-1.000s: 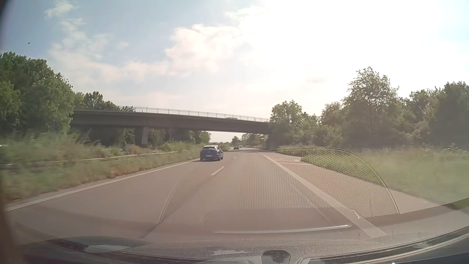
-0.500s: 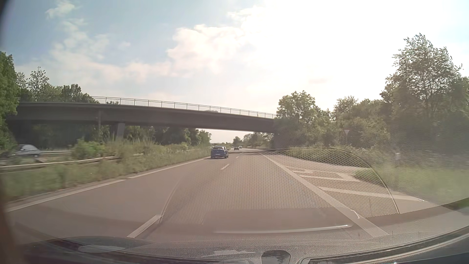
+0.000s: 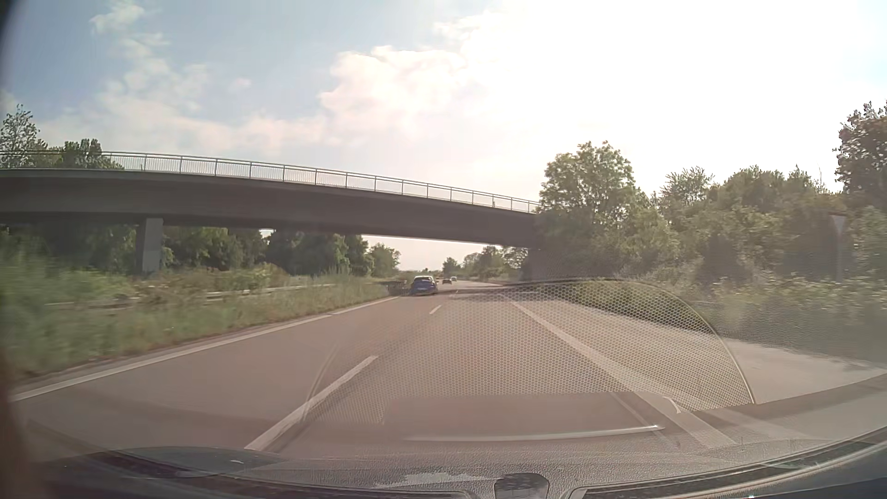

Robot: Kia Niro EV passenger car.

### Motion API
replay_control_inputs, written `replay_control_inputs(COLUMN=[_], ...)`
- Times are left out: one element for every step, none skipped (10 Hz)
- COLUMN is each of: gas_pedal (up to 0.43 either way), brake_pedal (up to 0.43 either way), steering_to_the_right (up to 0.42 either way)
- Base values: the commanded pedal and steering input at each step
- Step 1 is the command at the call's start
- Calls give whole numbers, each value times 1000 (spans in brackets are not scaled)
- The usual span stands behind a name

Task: Follow the waypoints while adhering to traffic rules and regulations

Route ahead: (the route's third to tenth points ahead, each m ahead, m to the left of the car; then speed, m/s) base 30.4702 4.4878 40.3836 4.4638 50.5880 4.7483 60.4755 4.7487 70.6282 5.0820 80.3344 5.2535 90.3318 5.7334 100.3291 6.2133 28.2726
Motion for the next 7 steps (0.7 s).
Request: replay_control_inputs(gas_pedal=[209,209,209,209,209,209,209], brake_pedal=[0,0,0,0,0,0,0], steering_to_the_right=[-4,-4,-3,-3,-3,-4,-3])
